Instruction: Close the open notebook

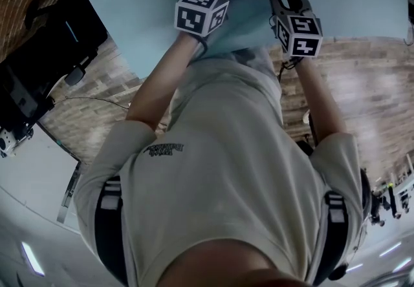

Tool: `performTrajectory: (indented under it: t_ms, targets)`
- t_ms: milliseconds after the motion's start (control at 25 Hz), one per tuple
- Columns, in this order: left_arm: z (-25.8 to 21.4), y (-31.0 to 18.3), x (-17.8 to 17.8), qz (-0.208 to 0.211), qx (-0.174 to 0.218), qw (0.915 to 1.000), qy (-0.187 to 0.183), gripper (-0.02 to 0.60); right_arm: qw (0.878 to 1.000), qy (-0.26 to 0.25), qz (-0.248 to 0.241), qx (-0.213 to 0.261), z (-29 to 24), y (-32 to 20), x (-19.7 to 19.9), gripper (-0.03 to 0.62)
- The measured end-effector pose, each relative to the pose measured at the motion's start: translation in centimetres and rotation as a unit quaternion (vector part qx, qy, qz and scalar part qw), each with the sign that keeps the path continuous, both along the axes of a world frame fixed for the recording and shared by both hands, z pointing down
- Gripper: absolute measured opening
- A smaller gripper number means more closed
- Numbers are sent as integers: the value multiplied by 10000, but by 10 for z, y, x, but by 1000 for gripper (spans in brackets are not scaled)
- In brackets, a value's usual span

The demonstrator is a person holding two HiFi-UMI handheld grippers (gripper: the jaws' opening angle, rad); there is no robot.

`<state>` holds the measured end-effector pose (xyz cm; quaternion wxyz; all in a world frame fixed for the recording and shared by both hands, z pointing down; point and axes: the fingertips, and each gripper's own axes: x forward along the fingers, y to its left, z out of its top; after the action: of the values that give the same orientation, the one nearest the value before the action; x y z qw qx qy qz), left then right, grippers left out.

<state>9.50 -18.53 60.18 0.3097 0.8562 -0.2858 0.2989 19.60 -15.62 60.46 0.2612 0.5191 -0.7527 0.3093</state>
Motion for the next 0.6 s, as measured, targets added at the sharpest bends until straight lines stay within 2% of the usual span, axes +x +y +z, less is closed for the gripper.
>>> performTrajectory:
  t_ms: [360, 440, 600]
  targets:
    - [-53, -3, -27, -225, 201, 9993, 218, 11, 9988, 408, -101, 245, -51, 1, 1, 84]
    - [-65, -4, -33, -296, 243, 9988, 304, 11, 9985, 420, -86, 328, -63, 0, 1, 32]
    - [-93, 1, -45, -422, 359, 9973, 488, 11, 9979, 418, -123, 473, -88, 2, -3, 28]
